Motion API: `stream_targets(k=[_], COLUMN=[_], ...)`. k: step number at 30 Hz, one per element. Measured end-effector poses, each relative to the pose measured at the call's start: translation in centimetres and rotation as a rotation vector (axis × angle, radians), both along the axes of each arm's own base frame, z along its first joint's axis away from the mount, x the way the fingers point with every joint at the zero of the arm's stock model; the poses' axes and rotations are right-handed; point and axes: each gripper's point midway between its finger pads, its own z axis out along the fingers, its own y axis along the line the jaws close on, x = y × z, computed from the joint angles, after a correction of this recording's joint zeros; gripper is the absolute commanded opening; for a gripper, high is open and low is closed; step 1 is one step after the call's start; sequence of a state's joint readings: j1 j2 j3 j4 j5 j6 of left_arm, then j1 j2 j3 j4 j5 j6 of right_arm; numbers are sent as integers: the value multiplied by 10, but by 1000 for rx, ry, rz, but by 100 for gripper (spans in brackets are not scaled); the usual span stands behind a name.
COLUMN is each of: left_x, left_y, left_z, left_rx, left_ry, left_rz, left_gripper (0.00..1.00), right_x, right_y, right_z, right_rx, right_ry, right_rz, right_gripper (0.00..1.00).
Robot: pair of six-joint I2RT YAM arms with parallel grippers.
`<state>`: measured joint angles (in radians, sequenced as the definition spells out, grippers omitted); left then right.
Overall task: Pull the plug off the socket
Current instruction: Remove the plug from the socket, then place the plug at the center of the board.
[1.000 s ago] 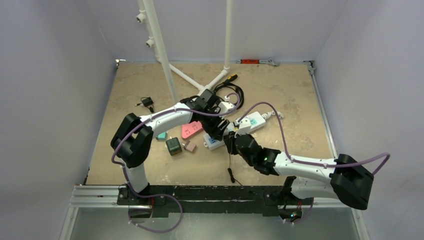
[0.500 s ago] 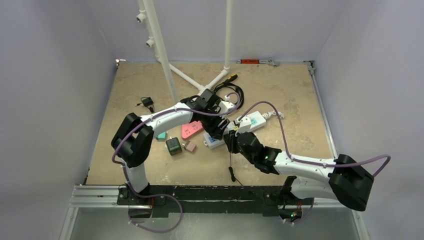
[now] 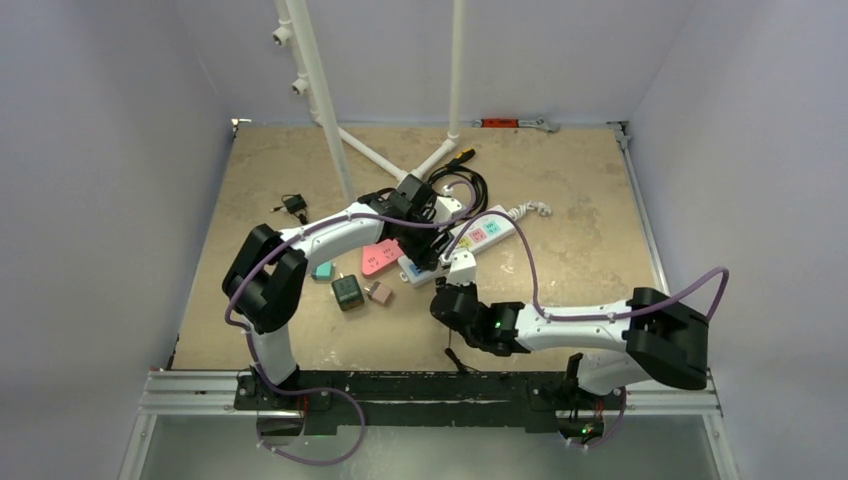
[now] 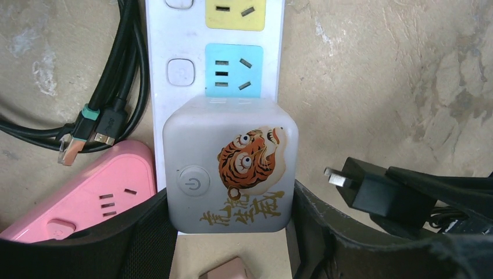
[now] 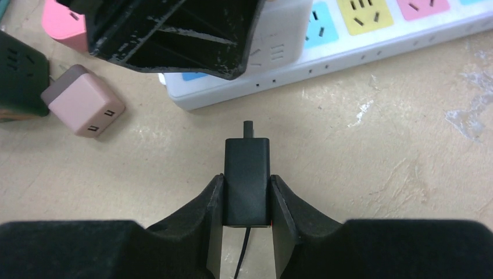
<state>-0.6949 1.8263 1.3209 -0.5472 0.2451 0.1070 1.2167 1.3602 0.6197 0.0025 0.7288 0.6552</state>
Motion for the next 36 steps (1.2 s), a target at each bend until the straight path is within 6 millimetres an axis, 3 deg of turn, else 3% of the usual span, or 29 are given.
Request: stream_targets(k=[5,16,18,20,23,29,36], left_x=[2,2,2,1,0,-12,-7], left_y=[1,1,1,-1,-2,0,-4], left_z=[0,0,0,0,2,10,74], left_rx=[5,6,5,-1,-14,-57,-219], left_ry=[-7,-8,-8,-4,-1,-3,-165], left_rz=[8,8,6,1,-5,-23,-24], left_gripper=[0,1,22,50,72,94,95], right_x=[0,5,6,5,0,-8,-15], right_y=[-4,-23,-28,-32,-33,-39,-30], right_z=[1,34,38,45,62,112,128], right_rx=[1,155,173,201,254,388,399], right_ry=[5,-40,-45,-55,-79,-167,-180], right_rz=[-22,-39,-39,-24,9,73,158], right_gripper=[0,0,0,0,0,0,0])
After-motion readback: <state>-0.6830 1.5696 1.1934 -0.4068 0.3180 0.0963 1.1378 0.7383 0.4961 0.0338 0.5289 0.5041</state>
